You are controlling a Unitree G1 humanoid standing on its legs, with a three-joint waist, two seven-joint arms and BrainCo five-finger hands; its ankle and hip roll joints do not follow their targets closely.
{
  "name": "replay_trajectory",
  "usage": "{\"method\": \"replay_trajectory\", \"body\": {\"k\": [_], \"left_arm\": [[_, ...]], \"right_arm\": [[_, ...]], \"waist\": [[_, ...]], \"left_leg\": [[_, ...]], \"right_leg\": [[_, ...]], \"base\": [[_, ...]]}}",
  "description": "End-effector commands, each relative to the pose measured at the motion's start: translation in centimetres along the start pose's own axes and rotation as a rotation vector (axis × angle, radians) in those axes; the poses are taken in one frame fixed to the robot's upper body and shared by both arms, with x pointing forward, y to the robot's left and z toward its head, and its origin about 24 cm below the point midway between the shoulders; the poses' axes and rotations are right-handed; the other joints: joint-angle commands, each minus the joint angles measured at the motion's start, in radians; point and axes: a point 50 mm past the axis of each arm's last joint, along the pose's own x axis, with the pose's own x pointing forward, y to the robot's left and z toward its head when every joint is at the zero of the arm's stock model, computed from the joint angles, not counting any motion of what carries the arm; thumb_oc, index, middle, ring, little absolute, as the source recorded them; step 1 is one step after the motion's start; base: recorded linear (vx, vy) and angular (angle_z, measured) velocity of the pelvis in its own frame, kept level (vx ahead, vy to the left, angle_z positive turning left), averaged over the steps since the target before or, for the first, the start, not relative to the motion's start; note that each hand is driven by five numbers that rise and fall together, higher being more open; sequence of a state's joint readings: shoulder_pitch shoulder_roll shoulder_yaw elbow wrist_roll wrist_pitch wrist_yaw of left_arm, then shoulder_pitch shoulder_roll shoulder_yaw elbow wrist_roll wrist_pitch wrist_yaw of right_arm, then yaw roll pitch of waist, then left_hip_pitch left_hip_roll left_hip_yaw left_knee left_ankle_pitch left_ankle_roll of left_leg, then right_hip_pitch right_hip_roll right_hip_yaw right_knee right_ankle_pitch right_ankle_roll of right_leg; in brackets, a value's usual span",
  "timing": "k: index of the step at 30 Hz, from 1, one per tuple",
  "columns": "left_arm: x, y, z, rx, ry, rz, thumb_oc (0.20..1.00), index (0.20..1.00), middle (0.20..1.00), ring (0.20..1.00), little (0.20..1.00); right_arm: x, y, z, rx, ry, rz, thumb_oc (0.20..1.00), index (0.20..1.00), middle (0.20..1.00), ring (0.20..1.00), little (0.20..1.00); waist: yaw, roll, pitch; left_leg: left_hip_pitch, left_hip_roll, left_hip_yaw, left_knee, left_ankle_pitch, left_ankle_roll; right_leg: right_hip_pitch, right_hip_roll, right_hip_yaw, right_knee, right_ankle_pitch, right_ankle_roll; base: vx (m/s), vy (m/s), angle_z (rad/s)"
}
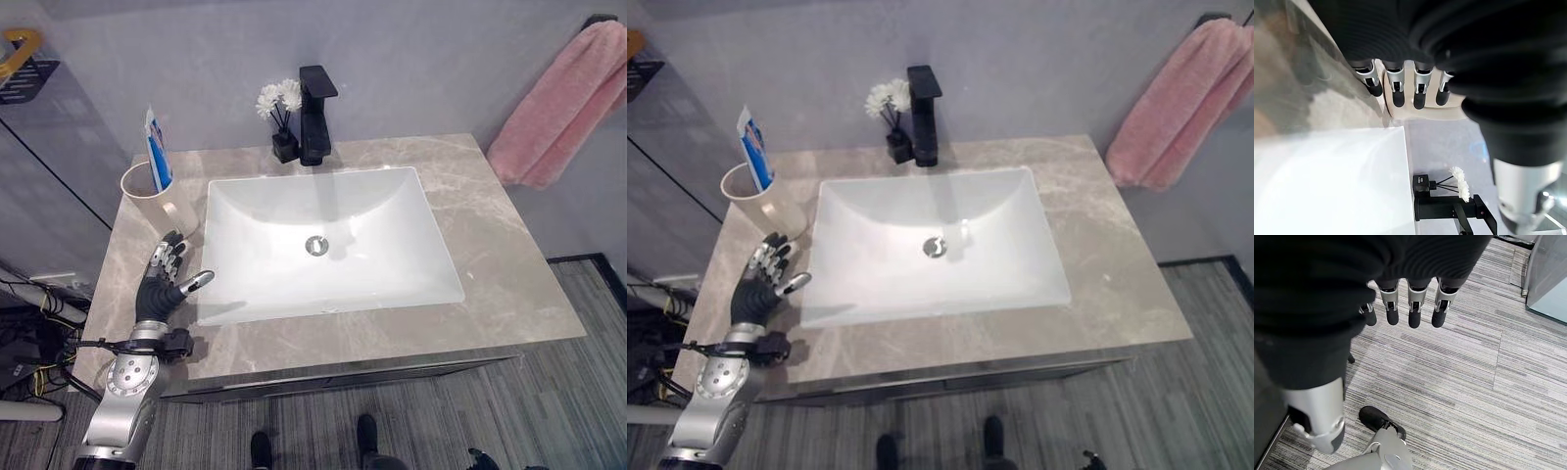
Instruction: Put brush and paste in cup on sink, flatten towel.
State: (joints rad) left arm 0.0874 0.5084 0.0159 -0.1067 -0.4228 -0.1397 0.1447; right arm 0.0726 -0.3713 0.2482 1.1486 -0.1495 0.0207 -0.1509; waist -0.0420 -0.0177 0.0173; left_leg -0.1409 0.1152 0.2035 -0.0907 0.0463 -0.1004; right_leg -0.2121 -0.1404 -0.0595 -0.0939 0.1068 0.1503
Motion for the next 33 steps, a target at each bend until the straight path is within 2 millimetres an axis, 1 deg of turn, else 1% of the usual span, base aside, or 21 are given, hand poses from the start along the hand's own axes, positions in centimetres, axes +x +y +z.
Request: {"method": "replay_trajectory", "body": {"k": [1,14,28,33], "left_arm": [[1.3,-1.4,0.9,-0.011,-0.057,-0.06,1.0,1.0,1.0,1.0,1.0],[1.7,-1.9,0.9,-0.012,-0.057,-0.077,1.0,1.0,1.0,1.0,1.0],[2.4,-2.2,1.1,-0.006,-0.069,-0.072,1.0,1.0,1.0,1.0,1.0],[2.6,-2.3,0.9,-0.008,-0.06,-0.063,1.0,1.0,1.0,1.0,1.0]], "right_arm": [[0.2,-1.1,0.5,0.009,-0.01,-0.044,1.0,1.0,1.0,1.0,1.0],[0.3,-1.3,1.3,0.014,-0.035,-0.052,1.0,1.0,1.0,1.0,1.0],[0.3,-1.2,1.5,0.008,-0.05,-0.048,1.0,1.0,1.0,1.0,1.0],[0.3,-1.3,1.5,0.004,-0.05,-0.051,1.0,1.0,1.0,1.0,1.0]], "waist": [[-0.039,-0.002,0.033],[-0.046,-0.006,0.036],[-0.054,-0.006,0.041],[-0.056,-0.006,0.043]], "left_leg": [[-0.026,0.012,-0.111,0.003,0.018,0.007],[-0.032,0.011,-0.108,0.003,0.013,0.009],[-0.032,0.011,-0.102,0.003,0.011,0.01],[-0.041,0.011,-0.102,0.003,0.013,0.01]], "right_leg": [[0.036,-0.007,0.015,0.007,-0.039,0.009],[0.024,-0.007,0.028,0.007,-0.039,0.01],[0.015,-0.007,0.039,0.007,-0.038,0.011],[0.005,-0.007,0.043,0.007,-0.034,0.01]], "base": [[0.03,-0.005,-0.02],[0.0,0.0,0.0],[0.0,0.0,-0.03],[0.0,0.0,0.0]]}}
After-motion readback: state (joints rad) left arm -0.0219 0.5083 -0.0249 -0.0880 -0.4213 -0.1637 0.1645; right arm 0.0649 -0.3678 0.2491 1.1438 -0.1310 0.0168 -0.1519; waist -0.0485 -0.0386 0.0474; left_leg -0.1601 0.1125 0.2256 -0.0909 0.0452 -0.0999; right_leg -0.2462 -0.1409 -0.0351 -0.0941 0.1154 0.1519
